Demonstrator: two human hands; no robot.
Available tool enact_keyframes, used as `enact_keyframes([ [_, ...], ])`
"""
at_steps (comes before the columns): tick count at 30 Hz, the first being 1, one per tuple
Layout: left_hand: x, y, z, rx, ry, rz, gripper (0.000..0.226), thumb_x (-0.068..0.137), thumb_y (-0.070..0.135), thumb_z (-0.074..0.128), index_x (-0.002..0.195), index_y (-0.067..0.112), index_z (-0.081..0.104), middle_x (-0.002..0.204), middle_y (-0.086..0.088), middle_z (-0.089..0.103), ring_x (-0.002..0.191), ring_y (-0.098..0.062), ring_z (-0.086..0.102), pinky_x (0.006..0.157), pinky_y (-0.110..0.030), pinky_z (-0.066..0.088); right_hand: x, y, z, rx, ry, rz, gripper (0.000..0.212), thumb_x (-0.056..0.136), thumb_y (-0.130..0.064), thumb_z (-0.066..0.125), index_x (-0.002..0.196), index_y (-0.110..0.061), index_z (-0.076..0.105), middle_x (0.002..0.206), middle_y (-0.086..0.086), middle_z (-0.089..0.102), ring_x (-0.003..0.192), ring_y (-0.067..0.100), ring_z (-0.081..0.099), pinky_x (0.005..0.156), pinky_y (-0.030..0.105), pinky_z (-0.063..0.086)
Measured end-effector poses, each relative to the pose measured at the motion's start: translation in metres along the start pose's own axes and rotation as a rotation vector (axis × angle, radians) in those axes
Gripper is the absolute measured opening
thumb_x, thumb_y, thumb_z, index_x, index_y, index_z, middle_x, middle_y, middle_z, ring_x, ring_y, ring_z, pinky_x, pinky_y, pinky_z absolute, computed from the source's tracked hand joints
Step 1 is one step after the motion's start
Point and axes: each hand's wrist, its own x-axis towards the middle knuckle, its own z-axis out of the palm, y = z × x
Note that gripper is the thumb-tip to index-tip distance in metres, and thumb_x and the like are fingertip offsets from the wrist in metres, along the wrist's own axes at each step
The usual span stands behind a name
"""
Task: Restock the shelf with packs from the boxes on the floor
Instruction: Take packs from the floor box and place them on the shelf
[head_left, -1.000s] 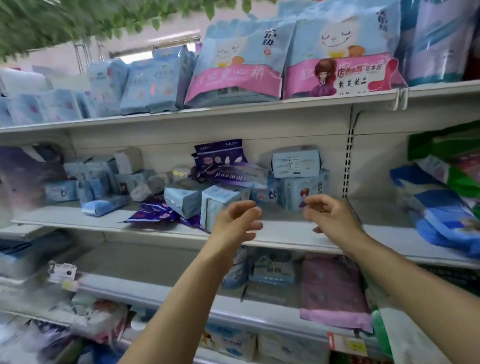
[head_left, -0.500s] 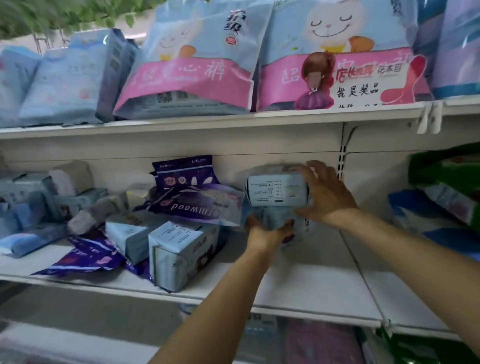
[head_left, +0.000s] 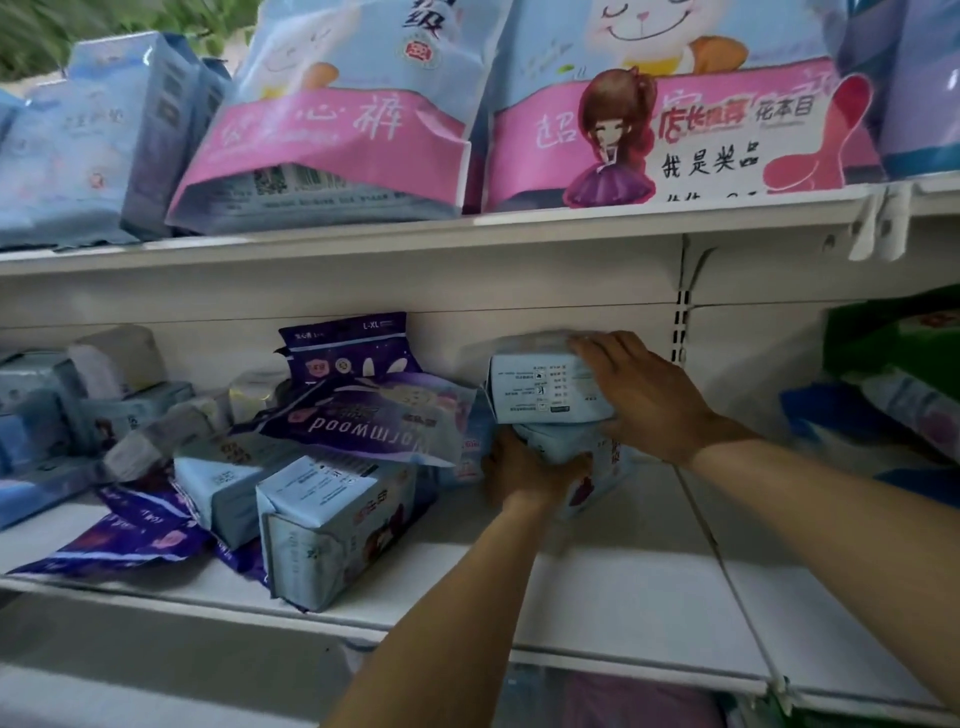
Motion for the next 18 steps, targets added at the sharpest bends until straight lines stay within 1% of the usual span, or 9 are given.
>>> enact_keyframes([
  [2,-0.006,0.003,-0.001,-0.054,-0.050,0.056,0.065,0.052,0.052,0.082,0.104,0.038,0.045,0.121,0.008,0.062,0.113,-0.017,0.060,0.098,-0.034,0.050,-0.009,-0.001,-0.009,0.055,0.020,0.051,0.092,0.065,-0.021,0.080,0.144,-0.011,0.035,0.137,0.007,0.043,0.124,0.024,0.037,0.076,0.036,0.049],
  [3,-0.011,0.002,-0.003,-0.139,-0.095,0.061,0.060,0.055,0.043,0.086,0.099,0.038,0.046,0.120,0.007,0.063,0.113,-0.016,0.060,0.100,-0.032,0.049,-0.014,-0.002,-0.014,0.081,0.026,0.090,0.091,0.067,-0.022,0.079,0.144,-0.013,0.034,0.136,0.006,0.042,0.124,0.022,0.035,0.077,0.036,0.049],
  [4,-0.016,0.000,-0.005,-0.233,-0.134,0.050,0.060,0.054,0.036,0.089,0.099,0.036,0.049,0.120,0.006,0.063,0.114,-0.016,0.060,0.101,-0.032,0.048,-0.019,-0.003,-0.020,0.102,0.025,0.138,0.090,0.068,-0.023,0.079,0.144,-0.015,0.032,0.136,0.004,0.040,0.124,0.020,0.033,0.078,0.037,0.050],
  [5,-0.021,-0.005,-0.008,-0.315,-0.154,0.034,0.064,0.052,0.031,0.091,0.104,0.032,0.053,0.118,0.005,0.064,0.113,-0.016,0.061,0.101,-0.034,0.049,-0.025,-0.003,-0.026,0.118,0.021,0.192,0.090,0.068,-0.024,0.078,0.144,-0.017,0.031,0.135,0.003,0.039,0.124,0.018,0.031,0.079,0.038,0.051],
  [7,-0.037,-0.010,-0.016,-0.380,-0.170,0.006,0.074,0.056,0.021,0.093,0.118,0.021,0.054,0.113,0.005,0.066,0.109,-0.017,0.065,0.097,-0.035,0.053,-0.037,-0.005,-0.038,0.151,0.018,0.273,0.089,0.068,-0.025,0.078,0.142,-0.020,0.030,0.133,0.000,0.038,0.122,0.017,0.030,0.080,0.039,0.050],
  [9,-0.053,-0.012,-0.024,-0.422,-0.193,-0.041,0.072,0.059,0.016,0.093,0.119,0.017,0.055,0.109,0.003,0.069,0.103,-0.017,0.068,0.093,-0.038,0.056,-0.052,-0.007,-0.050,0.199,0.049,0.295,0.085,0.066,-0.025,0.079,0.138,-0.019,0.035,0.130,0.002,0.041,0.119,0.018,0.032,0.079,0.040,0.049],
  [12,-0.082,-0.016,-0.044,-0.437,-0.215,-0.027,0.072,0.058,0.016,0.094,0.118,0.022,0.054,0.106,0.002,0.070,0.094,-0.016,0.070,0.085,-0.040,0.060,-0.077,-0.017,-0.072,0.208,0.101,0.329,0.084,0.064,-0.026,0.082,0.136,-0.014,0.038,0.128,0.007,0.044,0.118,0.024,0.036,0.080,0.039,0.048],
  [15,-0.111,-0.024,-0.070,-0.457,-0.206,-0.027,0.071,0.055,0.027,0.094,0.113,0.025,0.053,0.107,0.000,0.069,0.094,-0.018,0.070,0.080,-0.042,0.061,-0.101,-0.032,-0.091,0.204,0.174,0.346,0.087,0.062,-0.027,0.085,0.135,-0.009,0.041,0.126,0.013,0.047,0.116,0.030,0.040,0.080,0.039,0.044],
  [18,-0.147,-0.028,-0.104,-0.472,-0.198,-0.045,0.069,0.051,0.037,0.093,0.109,0.025,0.056,0.105,-0.001,0.070,0.092,-0.018,0.071,0.077,-0.041,0.061,-0.122,-0.054,-0.107,0.256,0.236,0.351,0.085,0.060,-0.025,0.085,0.132,-0.008,0.044,0.125,0.012,0.049,0.115,0.031,0.043,0.083,0.043,0.046],
])
